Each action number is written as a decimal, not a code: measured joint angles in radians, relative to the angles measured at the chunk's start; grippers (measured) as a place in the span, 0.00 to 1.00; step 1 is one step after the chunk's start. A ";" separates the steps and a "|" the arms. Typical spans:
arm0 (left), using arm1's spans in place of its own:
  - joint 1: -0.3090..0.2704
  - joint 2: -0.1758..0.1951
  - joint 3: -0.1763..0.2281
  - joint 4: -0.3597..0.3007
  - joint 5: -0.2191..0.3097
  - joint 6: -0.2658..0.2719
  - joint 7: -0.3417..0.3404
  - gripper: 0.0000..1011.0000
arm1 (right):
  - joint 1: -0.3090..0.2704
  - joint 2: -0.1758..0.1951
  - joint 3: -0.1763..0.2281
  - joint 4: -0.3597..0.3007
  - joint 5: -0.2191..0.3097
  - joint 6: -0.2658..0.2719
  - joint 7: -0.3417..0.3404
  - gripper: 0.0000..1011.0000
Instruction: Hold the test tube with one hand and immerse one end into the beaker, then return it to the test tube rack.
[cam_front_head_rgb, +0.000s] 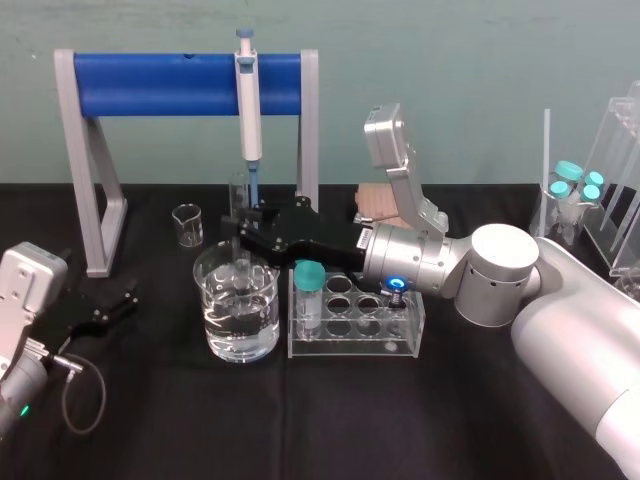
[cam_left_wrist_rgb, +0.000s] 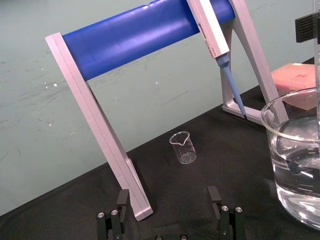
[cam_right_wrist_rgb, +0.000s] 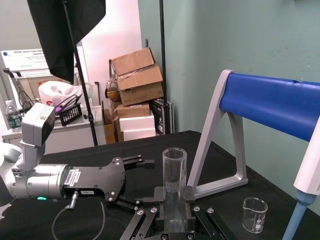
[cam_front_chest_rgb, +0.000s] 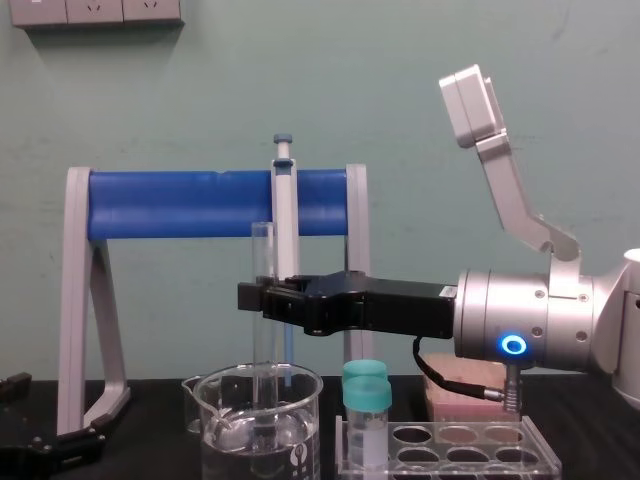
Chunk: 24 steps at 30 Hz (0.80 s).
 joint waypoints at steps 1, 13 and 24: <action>0.000 0.000 0.000 0.000 0.000 0.000 0.000 0.99 | 0.001 -0.001 0.000 0.002 -0.001 0.000 0.001 0.22; 0.000 0.000 0.000 0.000 0.000 0.000 0.000 0.99 | 0.008 -0.007 0.003 0.016 -0.008 -0.004 0.010 0.22; 0.000 0.000 0.000 0.000 0.000 0.000 0.000 0.99 | 0.004 0.000 0.005 0.004 -0.011 -0.001 0.013 0.22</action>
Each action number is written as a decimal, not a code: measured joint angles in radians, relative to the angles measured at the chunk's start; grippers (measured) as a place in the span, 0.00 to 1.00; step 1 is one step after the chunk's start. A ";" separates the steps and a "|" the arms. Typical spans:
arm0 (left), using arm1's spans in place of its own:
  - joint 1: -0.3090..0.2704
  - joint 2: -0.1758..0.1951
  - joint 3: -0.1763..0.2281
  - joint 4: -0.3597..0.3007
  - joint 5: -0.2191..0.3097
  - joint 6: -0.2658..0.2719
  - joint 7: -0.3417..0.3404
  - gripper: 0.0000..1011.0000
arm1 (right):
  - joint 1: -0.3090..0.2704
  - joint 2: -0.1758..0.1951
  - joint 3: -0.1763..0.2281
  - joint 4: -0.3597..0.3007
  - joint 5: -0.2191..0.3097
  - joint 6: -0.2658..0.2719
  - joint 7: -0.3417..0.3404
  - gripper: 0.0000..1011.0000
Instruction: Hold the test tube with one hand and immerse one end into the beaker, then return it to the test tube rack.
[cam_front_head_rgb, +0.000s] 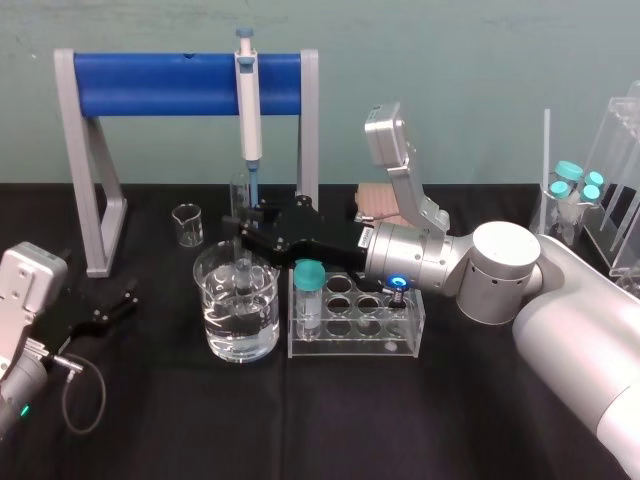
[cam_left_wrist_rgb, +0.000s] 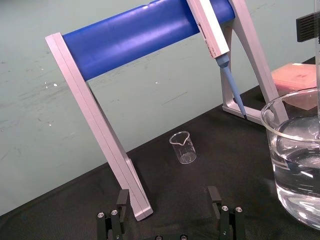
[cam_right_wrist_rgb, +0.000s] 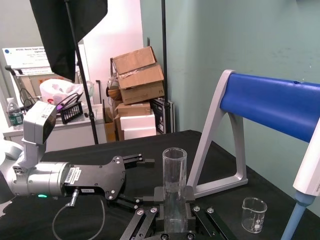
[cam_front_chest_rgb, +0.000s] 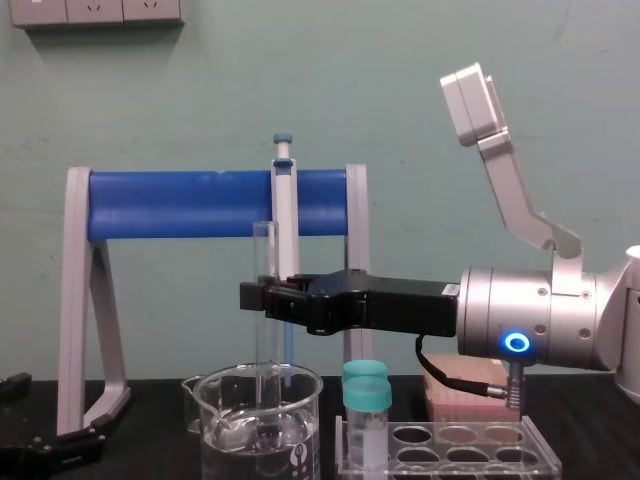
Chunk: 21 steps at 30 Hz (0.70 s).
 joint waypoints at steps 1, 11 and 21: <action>0.000 0.000 0.000 0.000 0.000 0.000 0.000 0.99 | 0.000 0.000 0.000 -0.001 0.000 0.000 0.000 0.22; 0.000 0.000 0.000 0.000 0.000 0.000 0.000 0.99 | -0.003 0.005 0.003 -0.008 0.000 0.000 -0.001 0.22; 0.000 0.000 0.000 0.000 0.000 0.000 0.000 0.99 | -0.003 0.005 0.003 -0.008 0.001 0.000 -0.001 0.22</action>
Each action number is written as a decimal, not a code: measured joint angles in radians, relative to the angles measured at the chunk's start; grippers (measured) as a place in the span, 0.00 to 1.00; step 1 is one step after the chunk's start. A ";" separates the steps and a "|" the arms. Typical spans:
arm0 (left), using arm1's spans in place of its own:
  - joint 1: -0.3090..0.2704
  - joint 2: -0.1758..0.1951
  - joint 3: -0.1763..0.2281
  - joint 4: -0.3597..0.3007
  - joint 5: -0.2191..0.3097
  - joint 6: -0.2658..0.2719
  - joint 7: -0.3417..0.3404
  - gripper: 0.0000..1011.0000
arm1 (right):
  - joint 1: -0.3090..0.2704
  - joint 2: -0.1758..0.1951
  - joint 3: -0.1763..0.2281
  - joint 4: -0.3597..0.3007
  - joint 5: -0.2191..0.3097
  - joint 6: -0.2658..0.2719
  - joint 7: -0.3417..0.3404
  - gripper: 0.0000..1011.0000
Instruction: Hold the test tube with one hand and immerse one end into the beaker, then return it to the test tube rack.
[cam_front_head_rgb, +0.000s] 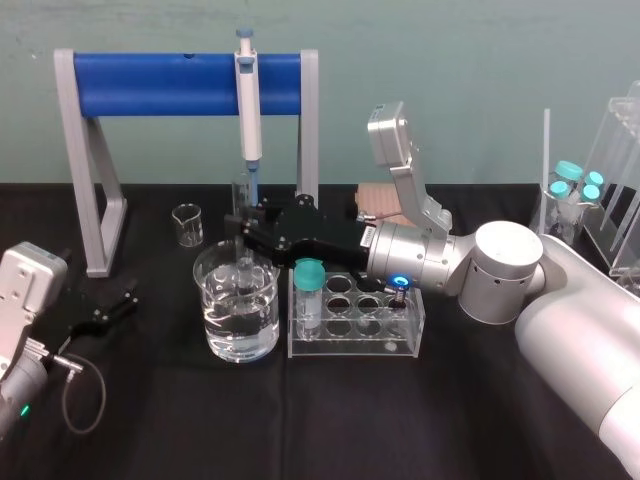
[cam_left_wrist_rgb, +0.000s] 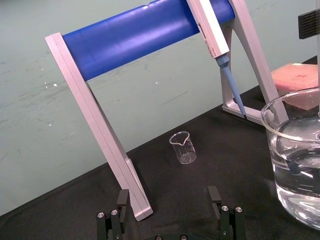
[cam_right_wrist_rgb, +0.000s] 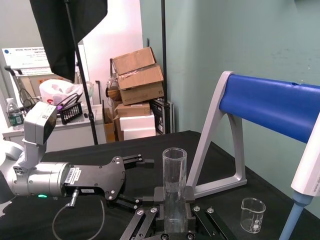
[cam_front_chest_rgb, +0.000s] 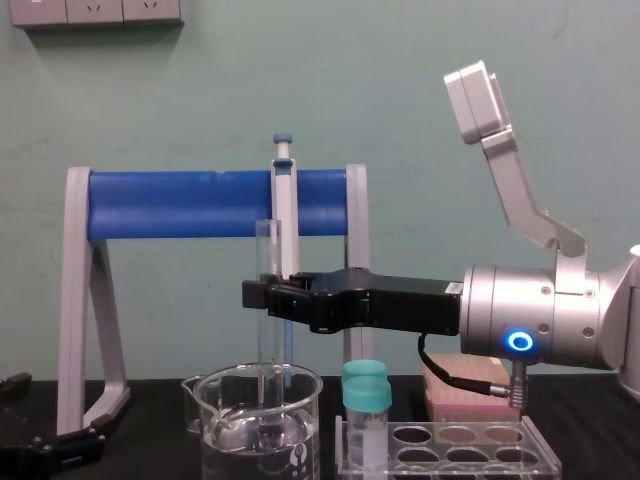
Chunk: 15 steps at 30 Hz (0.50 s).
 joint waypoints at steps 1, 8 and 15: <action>0.000 0.000 0.000 0.000 0.000 0.000 0.000 0.99 | 0.000 0.000 0.000 0.000 0.000 0.000 0.000 0.22; 0.000 0.000 0.000 0.000 0.000 0.000 0.000 0.99 | -0.001 0.001 -0.001 -0.004 0.001 0.003 0.000 0.22; 0.000 0.000 0.000 0.000 0.000 0.000 0.000 0.99 | -0.004 0.003 -0.001 -0.011 0.002 0.005 -0.001 0.22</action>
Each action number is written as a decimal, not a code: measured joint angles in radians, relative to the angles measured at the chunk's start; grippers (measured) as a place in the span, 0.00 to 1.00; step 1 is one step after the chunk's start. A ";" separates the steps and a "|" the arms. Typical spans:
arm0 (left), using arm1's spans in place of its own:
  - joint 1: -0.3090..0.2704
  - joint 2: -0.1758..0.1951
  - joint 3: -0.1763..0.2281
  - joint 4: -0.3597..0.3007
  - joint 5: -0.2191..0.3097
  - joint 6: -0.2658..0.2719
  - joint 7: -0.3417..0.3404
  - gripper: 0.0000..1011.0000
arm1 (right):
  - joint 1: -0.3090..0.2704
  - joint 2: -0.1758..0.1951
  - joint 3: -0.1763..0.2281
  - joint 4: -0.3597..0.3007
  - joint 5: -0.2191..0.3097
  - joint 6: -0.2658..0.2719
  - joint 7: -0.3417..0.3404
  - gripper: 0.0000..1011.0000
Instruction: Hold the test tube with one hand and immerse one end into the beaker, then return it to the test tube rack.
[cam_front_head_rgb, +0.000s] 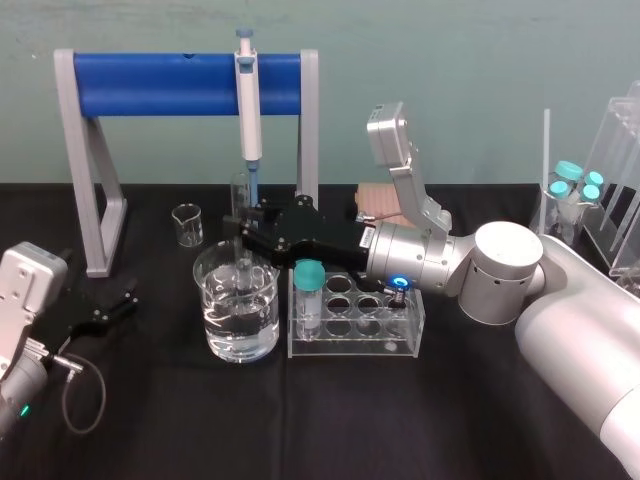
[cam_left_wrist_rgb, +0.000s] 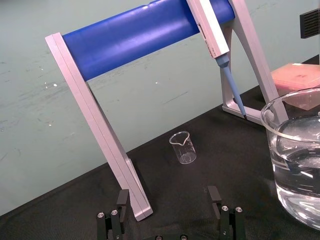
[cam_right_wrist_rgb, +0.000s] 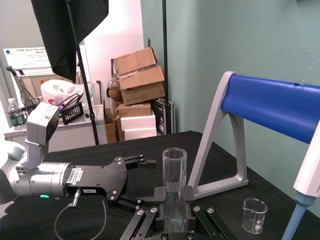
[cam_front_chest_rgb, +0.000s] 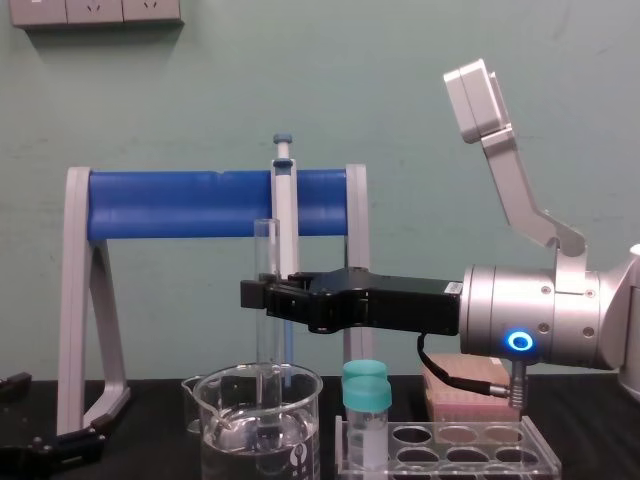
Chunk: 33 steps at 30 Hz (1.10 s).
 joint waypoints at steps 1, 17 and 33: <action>0.000 0.000 0.000 0.000 0.000 0.000 0.000 0.99 | 0.000 0.000 0.000 0.000 0.000 0.000 0.000 0.22; 0.000 0.000 0.000 0.000 0.000 0.000 0.000 0.99 | 0.003 -0.001 -0.002 0.005 0.000 -0.002 0.000 0.22; 0.000 0.000 0.000 0.000 0.000 0.000 0.000 0.99 | 0.002 0.000 -0.002 0.005 0.004 0.001 0.001 0.22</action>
